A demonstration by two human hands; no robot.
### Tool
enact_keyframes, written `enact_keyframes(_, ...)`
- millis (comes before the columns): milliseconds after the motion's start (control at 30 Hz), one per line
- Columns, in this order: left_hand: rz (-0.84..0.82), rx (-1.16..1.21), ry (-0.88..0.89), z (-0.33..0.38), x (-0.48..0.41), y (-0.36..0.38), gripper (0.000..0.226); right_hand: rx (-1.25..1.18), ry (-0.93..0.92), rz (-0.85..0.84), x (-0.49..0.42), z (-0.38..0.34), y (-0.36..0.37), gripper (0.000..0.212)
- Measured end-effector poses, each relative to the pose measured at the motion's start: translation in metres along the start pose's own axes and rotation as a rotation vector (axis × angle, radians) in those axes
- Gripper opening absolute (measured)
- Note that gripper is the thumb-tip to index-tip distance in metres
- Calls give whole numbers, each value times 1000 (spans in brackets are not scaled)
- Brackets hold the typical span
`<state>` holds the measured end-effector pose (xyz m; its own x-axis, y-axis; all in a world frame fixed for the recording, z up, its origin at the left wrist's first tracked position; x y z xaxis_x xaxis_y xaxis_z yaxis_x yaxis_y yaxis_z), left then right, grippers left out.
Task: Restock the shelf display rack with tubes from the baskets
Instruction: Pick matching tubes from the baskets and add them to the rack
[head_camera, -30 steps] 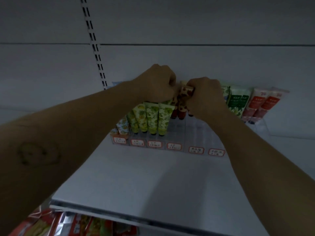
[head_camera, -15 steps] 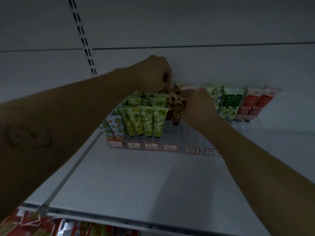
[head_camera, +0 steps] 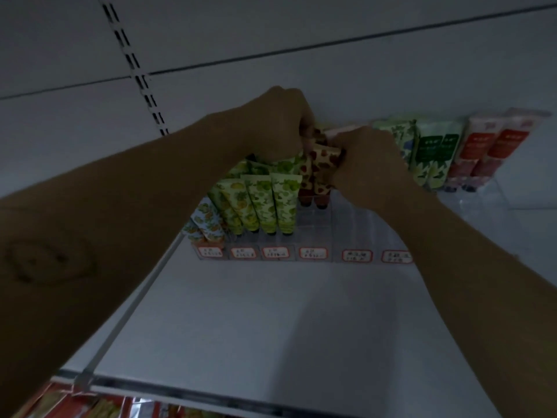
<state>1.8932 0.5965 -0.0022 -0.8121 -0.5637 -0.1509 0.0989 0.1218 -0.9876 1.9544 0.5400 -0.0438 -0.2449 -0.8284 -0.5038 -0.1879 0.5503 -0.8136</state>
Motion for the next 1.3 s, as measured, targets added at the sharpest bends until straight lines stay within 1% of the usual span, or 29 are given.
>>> enact_keyframes(33, -12, 28, -10, -4, 0, 3, 11, -16, 0, -2, 2, -1, 0, 18)
enact_keyframes(133, -71, 118, -35, -12, -4, 4, 15, -36, 17, -32, 0, 0, 2, 5)
enact_keyframes(167, -99, 109, -47, -12, -7, 5, 14, -37, 20, -38, -1, 0, 3, 6)
enact_keyframes(233, -116, 89, -62, -12, -11, 8, 11, -82, 24, -34, -2, 1, 4, 15)
enact_keyframes(300, -53, 74, -61, -11, -8, 7, 11, -101, 29, -20, -2, 1, 1, 23)
enact_keyframes(333, -5, 83, -60, -12, -4, 6, 11, -94, 41, -29, 0, 3, 2, 23)
enact_keyframes(400, 70, 121, -64, -13, 10, 3, 18, -93, 65, -70, 7, 2, 6, 19)
enact_keyframes(467, 98, 154, -57, -8, 28, -2, 23, -166, 88, -94, 17, -1, 3, 19)
enact_keyframes(500, 117, 157, -42, -3, 38, -8, 24, -221, 97, -63, 23, -2, -5, 22)
enact_keyframes(567, 181, 148, -11, 9, 62, -25, 27, -299, 127, 36, 34, -3, -35, 36)
enact_keyframes(633, 188, 94, -7, 21, 89, -33, 31, -351, 123, 71, 47, -9, -63, 42)
enact_keyframes(700, 134, 32, -46, 29, 118, -33, 38, -333, 95, 9, 63, -22, -79, 46)
enact_keyframes(767, 113, 1, -79, 37, 147, -33, 43, -269, 84, -69, 80, -34, -87, 52)
enact_keyframes(900, 156, -5, -89, 58, 199, -32, 47, -184, 45, -158, 123, -58, -100, 54)
enact_keyframes(1000, 190, 32, -61, 72, 237, -15, 50, -122, 1, -316, 167, -78, -86, 65)
enact_keyframes(1067, 210, 92, -36, 83, 263, 6, 50, -70, -30, -432, 201, -87, -71, 69)
enact_keyframes(1167, 219, 187, 40, 103, 296, 49, 43, -7, -86, -547, 250, -95, -48, 62)
enact_keyframes(1233, 167, 242, 48, 112, 312, 88, 40, 14, -93, -611, 279, -95, -27, 59)
enact_keyframes(1300, 77, 295, 6, 116, 324, 128, 41, 48, -87, -704, 307, -94, 1, 59)
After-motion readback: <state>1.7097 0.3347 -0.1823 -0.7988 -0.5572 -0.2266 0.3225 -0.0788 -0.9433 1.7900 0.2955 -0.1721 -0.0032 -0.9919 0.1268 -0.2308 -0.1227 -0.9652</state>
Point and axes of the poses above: each hand's wrist, its own x-axis away from the middle knuckle, its own y-axis out of the palm, z = x × y, the point moved 10 cm from there along -x, towards the middle knuckle, and after that the axes turned 1 degree about -x, right-handed, at the moved point
